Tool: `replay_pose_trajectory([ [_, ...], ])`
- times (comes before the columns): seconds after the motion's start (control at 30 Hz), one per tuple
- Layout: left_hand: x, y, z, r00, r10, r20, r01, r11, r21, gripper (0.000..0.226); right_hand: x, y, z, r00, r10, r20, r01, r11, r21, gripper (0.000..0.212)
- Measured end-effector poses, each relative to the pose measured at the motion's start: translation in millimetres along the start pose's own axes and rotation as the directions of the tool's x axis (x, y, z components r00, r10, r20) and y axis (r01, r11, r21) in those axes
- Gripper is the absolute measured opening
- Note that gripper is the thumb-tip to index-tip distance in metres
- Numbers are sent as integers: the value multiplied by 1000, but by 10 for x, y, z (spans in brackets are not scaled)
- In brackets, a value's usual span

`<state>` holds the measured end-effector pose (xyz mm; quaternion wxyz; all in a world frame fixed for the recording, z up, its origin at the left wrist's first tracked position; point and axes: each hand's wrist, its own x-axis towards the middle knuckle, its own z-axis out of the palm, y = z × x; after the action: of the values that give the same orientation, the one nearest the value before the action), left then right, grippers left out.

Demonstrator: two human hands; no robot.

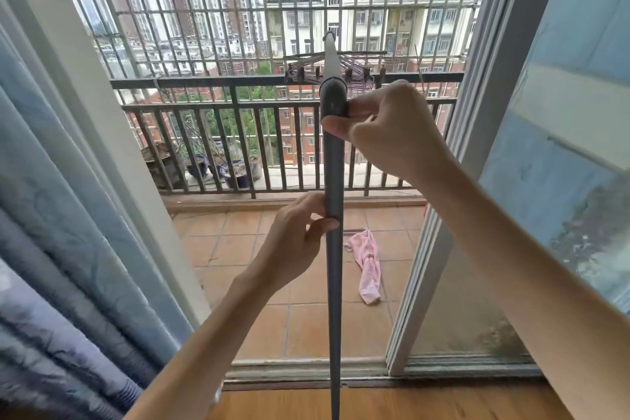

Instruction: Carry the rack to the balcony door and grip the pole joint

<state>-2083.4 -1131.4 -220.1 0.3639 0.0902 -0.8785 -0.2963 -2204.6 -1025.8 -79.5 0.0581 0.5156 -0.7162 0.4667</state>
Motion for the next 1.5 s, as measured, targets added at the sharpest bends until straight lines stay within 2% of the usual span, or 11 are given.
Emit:
replay_pose_trajectory([
  [0.5,164,-80,77,1000,-27,3,27,999,36,20,138,108,-4,1000,12,-9,-12,1000,-11,26],
  [1.1,-249,274,28,1000,6,4,-6,1000,17,18,-385,-78,-118,999,-13,-48,13,1000,-5,24],
  [1.27,-301,324,50,999,4,-35,-4,1000,25,18,-442,-117,-158,999,-6,-39,7,1000,6,27],
  [1.5,-256,282,84,999,-14,-49,15,1000,13,28,-410,-136,-141,999,31,-27,-31,1000,6,29],
])
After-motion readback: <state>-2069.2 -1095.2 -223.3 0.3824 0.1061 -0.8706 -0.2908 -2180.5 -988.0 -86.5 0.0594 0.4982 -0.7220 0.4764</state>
